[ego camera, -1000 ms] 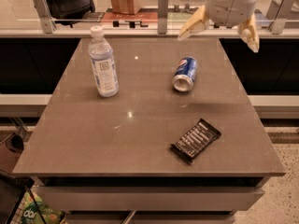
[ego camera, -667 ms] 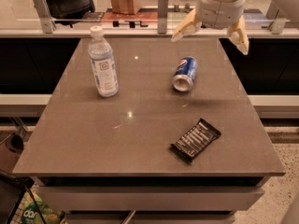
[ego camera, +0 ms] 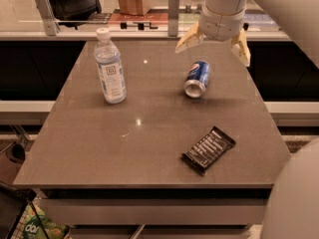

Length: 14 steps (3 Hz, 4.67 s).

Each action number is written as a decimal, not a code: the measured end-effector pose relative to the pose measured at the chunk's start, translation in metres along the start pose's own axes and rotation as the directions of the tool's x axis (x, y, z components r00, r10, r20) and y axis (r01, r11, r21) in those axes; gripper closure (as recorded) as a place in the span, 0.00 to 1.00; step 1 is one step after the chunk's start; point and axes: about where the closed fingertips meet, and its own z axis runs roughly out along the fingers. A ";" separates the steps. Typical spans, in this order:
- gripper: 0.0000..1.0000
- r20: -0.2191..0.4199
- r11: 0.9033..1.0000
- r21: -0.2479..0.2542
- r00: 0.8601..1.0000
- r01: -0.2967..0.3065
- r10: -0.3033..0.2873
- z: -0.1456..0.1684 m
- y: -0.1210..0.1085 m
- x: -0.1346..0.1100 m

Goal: Place pepsi can upright

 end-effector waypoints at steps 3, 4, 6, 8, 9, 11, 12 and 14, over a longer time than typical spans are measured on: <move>0.00 -0.072 0.996 -0.034 0.994 0.085 -0.087 0.039 0.001 -0.002; 0.00 -0.085 0.993 -0.038 0.990 0.113 -0.116 0.046 0.008 -0.007; 0.00 -0.109 0.987 -0.047 0.981 0.154 -0.158 0.060 0.021 -0.016; 0.41 -0.109 0.989 -0.048 0.983 0.143 -0.148 0.071 0.023 -0.019; 0.64 -0.102 0.988 -0.053 0.984 0.143 -0.148 0.074 0.025 -0.021; 1.00 -0.092 0.988 -0.059 0.985 0.144 -0.149 0.079 0.029 -0.024; 1.00 -0.092 0.988 -0.059 0.985 0.144 -0.149 0.078 0.029 -0.024; 1.00 0.001 0.990 -0.124 0.998 0.065 -0.065 0.070 0.004 -0.030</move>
Offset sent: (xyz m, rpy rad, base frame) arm 0.0002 -0.0091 -0.0414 0.0317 0.0905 0.0936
